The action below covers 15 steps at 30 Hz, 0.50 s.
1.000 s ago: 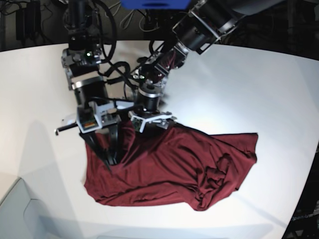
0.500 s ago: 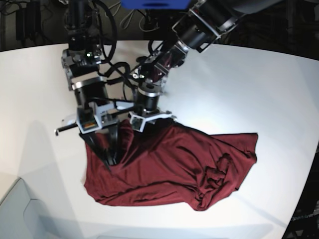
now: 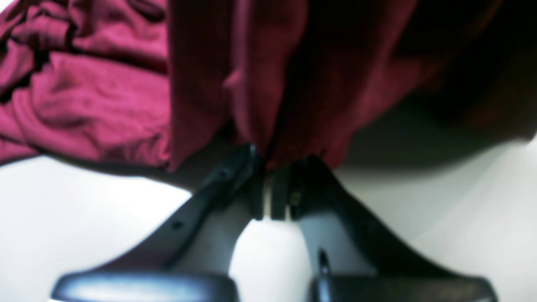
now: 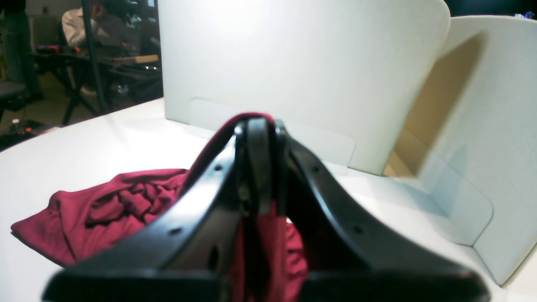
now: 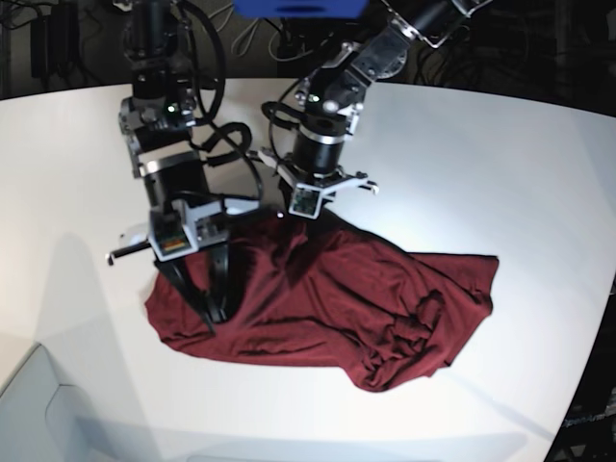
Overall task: Layout the t-shirt on the table in an organized manner, then fold the t-shirt properly
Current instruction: 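Lift the shirt fabric with the left gripper beside the right gripper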
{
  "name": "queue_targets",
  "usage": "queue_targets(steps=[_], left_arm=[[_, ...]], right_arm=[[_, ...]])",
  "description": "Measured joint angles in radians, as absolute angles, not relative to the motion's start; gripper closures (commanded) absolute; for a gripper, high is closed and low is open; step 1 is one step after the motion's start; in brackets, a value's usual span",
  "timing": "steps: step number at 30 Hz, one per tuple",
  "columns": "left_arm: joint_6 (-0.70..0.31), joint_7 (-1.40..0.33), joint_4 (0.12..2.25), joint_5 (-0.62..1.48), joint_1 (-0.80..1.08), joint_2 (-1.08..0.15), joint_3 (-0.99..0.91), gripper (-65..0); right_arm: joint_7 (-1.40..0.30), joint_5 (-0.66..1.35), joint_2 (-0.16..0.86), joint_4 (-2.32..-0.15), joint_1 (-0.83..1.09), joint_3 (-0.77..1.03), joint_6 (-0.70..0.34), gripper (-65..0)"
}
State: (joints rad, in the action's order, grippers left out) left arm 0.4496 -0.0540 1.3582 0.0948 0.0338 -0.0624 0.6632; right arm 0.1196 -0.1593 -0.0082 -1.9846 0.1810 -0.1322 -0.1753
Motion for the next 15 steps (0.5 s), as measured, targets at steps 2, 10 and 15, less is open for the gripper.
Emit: queue_targets(steps=[2,10,15], left_arm=[[0.449,-0.079,1.388,0.097,0.038,-0.076,0.671,-1.5],[0.449,-0.136,1.409,0.098,0.098,-0.083,0.663,-35.5],[0.446,-0.142,1.44,0.097,0.133,-0.086,0.669,-41.5]], right_arm=[[0.119,-0.159,-0.008,-1.985,0.181,-0.132,-0.175,0.0],[0.119,-0.159,-0.008,-1.985,0.181,-0.132,-0.175,0.0],[0.119,-0.16,-0.008,-1.985,0.181,-0.133,-0.176,0.0]])
